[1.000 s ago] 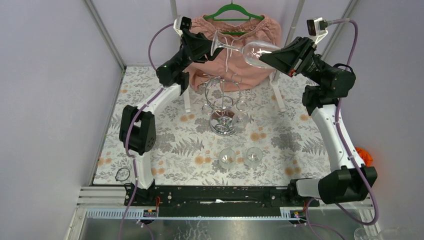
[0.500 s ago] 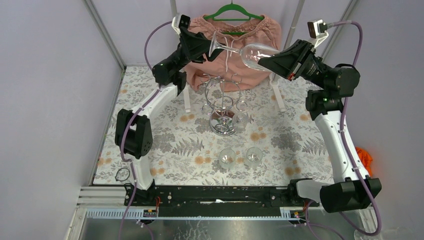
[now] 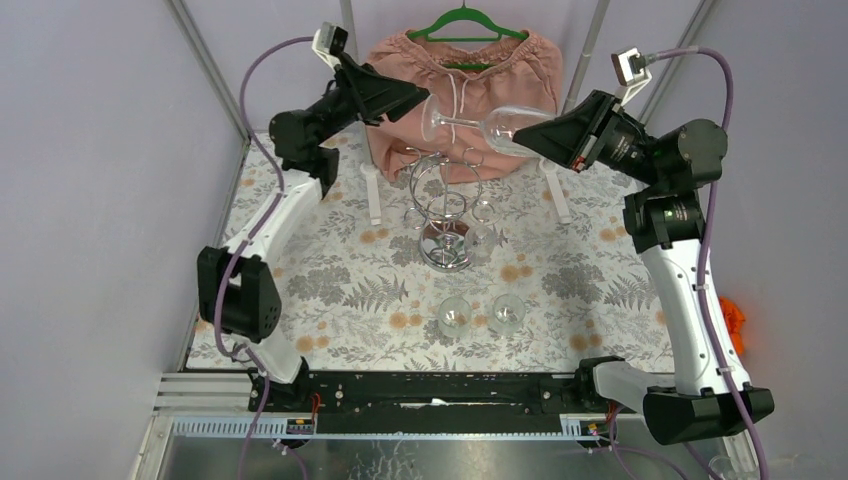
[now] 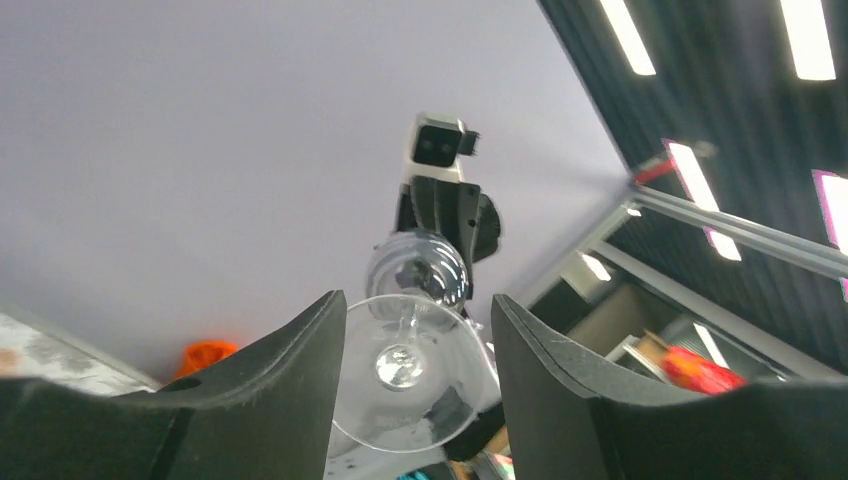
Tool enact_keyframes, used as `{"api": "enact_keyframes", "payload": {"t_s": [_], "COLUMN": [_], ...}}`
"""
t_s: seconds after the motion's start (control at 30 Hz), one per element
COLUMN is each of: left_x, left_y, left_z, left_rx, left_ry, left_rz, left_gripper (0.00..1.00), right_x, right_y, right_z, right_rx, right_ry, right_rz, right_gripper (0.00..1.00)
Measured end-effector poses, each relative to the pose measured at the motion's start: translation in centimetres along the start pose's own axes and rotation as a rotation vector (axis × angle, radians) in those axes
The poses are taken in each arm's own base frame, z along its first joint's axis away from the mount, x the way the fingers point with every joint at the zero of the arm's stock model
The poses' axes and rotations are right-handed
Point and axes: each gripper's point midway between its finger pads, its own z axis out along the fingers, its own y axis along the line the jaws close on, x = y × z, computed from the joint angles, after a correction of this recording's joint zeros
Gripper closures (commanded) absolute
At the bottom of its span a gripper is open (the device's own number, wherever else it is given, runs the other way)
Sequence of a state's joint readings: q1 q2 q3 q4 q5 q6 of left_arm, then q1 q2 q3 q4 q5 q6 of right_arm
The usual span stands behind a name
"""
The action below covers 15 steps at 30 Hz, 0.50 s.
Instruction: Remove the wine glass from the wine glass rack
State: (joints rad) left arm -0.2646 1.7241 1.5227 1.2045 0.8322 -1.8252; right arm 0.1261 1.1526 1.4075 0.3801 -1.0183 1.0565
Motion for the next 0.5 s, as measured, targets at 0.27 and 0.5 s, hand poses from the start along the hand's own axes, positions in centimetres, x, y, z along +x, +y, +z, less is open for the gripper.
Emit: {"api": "enact_keyframes", "payload": {"t_s": [0.27,0.5], "left_x": [-3.4,-5.4], "left_y": [1.5,1.5], "left_z": [-1.2,-3.9], "left_rx": [-0.367,-0.729], "left_ry": [-0.098,-0.183], "left_rz": [0.194,0.377], "left_gripper": [0.39,0.40], "right_x": [1.0,1.0], "right_y": [-1.9,-2.1], "right_z": [-0.5,-1.2], "right_rx": [0.118,0.201], "right_ry": [0.027,0.030], "right_rz": [0.012,-0.019], "right_gripper": [1.00,1.00]}}
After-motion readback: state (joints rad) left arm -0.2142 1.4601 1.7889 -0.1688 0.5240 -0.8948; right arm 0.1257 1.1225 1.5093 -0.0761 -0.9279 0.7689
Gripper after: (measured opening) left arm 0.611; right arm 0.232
